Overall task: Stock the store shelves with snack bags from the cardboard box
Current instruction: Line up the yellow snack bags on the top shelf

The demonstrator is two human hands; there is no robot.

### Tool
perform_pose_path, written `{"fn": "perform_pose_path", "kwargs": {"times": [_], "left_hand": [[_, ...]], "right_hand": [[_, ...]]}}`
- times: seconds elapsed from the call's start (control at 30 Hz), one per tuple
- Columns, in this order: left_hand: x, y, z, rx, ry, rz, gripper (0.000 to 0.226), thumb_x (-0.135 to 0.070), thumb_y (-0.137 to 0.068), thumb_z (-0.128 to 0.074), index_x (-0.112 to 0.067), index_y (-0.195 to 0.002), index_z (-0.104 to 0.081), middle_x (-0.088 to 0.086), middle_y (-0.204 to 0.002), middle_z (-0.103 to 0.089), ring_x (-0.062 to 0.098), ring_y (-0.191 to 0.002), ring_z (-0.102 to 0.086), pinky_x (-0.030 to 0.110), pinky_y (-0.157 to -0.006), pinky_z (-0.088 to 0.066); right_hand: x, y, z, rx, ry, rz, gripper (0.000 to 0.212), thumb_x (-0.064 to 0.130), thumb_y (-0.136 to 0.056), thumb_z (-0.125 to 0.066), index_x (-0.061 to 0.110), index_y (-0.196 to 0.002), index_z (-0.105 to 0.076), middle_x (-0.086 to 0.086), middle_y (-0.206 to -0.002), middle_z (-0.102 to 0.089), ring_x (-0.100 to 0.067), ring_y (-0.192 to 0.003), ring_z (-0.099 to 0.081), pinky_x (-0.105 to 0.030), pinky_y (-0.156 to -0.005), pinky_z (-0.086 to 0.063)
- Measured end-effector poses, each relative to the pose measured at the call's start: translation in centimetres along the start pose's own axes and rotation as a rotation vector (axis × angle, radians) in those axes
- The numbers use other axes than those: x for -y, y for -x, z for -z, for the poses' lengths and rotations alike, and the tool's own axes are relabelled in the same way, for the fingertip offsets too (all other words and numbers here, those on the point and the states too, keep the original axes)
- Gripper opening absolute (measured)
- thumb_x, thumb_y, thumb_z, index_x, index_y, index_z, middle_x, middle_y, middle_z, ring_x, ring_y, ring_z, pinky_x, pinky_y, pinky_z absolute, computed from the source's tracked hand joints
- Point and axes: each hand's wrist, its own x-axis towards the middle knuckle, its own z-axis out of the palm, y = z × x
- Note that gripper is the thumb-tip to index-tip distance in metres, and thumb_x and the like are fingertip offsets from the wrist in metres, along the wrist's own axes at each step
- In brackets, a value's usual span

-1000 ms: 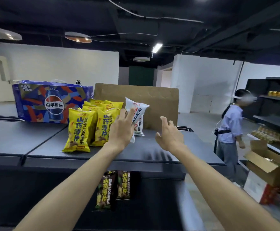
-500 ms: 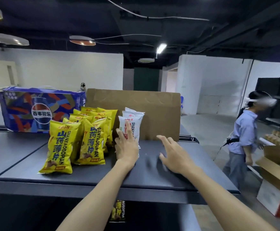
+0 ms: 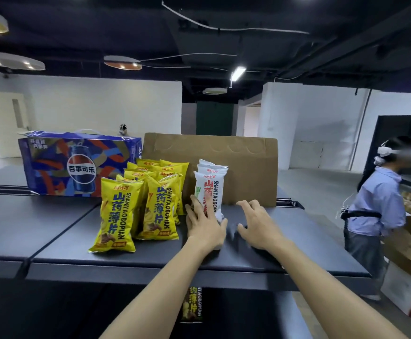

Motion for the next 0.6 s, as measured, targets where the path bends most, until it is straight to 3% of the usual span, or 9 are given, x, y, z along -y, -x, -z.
{"fn": "perform_pose_path", "kwargs": {"times": [0.27, 0.47, 0.6], "left_hand": [[0.3, 3.0, 2.1, -0.056, -0.074, -0.129, 0.086, -0.035, -0.088, -0.054, -0.003, -0.151, -0.006, 0.024, -0.157, 0.003, 0.044, -0.144, -0.009, 0.049, -0.114, -0.023], [-1.4, 5.8, 4.3, -0.054, -0.029, -0.27, 0.054, -0.029, -0.086, -0.058, -0.014, -0.134, -0.04, 0.013, -0.138, -0.037, 0.034, -0.128, -0.037, 0.041, -0.093, -0.044], [-4.0, 8.2, 5.8, -0.029, -0.075, -0.278, 0.05, -0.033, -0.087, -0.056, -0.017, -0.132, -0.041, 0.012, -0.13, -0.045, 0.033, -0.12, -0.046, 0.042, -0.083, -0.047]], "right_hand": [[2.8, 2.3, 1.3, 0.008, 0.018, -0.093, 0.049, 0.029, -0.089, -0.056, 0.02, -0.135, -0.043, -0.006, -0.126, -0.043, -0.029, -0.116, -0.045, -0.042, -0.094, -0.046], [2.2, 5.0, 2.8, 0.007, 0.02, -0.132, 0.048, 0.031, -0.09, -0.059, 0.021, -0.134, -0.043, -0.006, -0.124, -0.044, -0.027, -0.115, -0.046, -0.039, -0.088, -0.046], [0.7, 7.6, 4.4, -0.041, -0.039, -0.135, 0.042, 0.039, -0.092, -0.058, 0.022, -0.129, -0.047, -0.004, -0.122, -0.048, -0.025, -0.114, -0.05, -0.044, -0.094, -0.046]]}}
